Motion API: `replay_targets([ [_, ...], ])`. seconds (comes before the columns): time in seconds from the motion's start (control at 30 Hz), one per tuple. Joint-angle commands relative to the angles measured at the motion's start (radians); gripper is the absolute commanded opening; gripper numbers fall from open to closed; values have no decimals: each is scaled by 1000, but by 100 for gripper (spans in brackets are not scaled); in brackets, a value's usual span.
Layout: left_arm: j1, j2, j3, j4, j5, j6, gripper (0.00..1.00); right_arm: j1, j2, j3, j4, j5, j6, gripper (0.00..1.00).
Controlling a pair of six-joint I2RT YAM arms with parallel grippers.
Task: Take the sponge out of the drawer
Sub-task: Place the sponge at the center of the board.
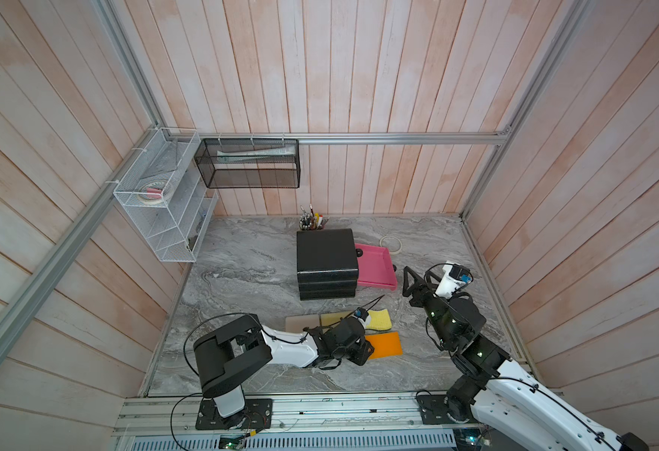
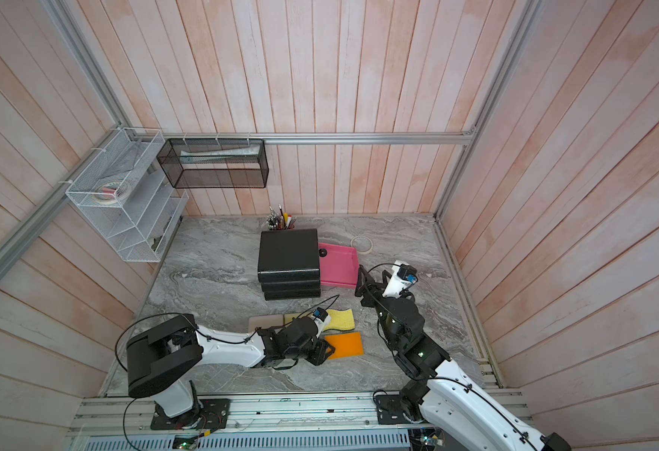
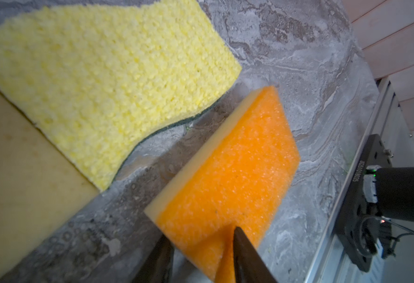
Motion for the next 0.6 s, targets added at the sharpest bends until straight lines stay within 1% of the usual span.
replay_targets([
  [0.0, -4, -5, -18, -81, -31, 21, 44, -4, -9, -13, 3, 22, -2, 81],
  [0.3, -4, -14, 17, -145, -83, 42, 44, -13, -9, -15, 6, 22, -6, 81],
  [0.57, -4, -32, 19, -140, -78, 46, 45, -19, -10, -20, 6, 16, -6, 81],
])
